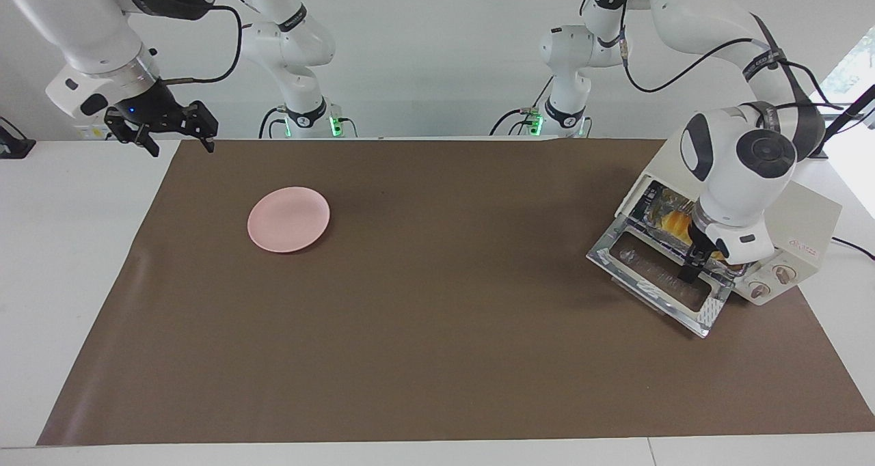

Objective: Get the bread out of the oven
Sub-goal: 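Reach the left gripper into the toaster oven and grasp the foil tray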

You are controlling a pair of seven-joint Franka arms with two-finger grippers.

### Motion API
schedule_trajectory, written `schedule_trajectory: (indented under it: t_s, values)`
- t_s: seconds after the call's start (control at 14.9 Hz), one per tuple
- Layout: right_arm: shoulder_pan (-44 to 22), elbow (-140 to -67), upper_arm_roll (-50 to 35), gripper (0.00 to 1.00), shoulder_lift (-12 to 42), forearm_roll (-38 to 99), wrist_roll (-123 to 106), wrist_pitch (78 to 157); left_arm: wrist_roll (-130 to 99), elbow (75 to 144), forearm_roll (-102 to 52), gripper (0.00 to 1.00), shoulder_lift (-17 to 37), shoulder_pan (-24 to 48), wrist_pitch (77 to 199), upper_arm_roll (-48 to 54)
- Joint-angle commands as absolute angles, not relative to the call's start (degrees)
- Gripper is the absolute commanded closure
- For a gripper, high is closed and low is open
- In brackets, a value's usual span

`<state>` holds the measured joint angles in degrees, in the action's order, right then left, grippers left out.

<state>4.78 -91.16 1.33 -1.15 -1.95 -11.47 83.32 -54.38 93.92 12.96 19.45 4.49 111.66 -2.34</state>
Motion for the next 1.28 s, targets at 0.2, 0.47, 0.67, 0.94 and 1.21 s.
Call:
schedule_trajectory:
  t_s: [0.2, 0.47, 0.67, 0.94, 1.21]
  values:
    - [5.2, -91.8, 1.0, 0.00, -2.0, -2.4, -12.7, 83.0, -56.1, 103.2, 14.5, 0.00, 15.8, 4.3, 117.8, -2.3]
    - [5.2, -91.9, 1.0, 0.00, -2.0, -2.4, -12.7, 83.0, -55.8, 96.5, 14.3, 0.00, 17.7, 4.2, 114.9, -2.2]
    - [5.2, -91.8, 1.0, 0.00, -2.0, -2.4, -12.7, 83.0, -54.6, 93.6, 15.9, 0.00, 18.8, 4.3, 110.4, -2.2]
    - [5.2, -91.8, 1.0, 0.00, -2.0, -2.4, -12.7, 83.0, -53.5, 99.7, 16.3, 0.00, 16.6, 2.7, 112.8, -2.2]
    - [5.2, -91.8, 1.0, 0.00, -2.0, -2.4, -12.7, 83.0, -53.3, 103.3, 16.2, 0.00, 15.7, 1.6, 119.1, -2.1]
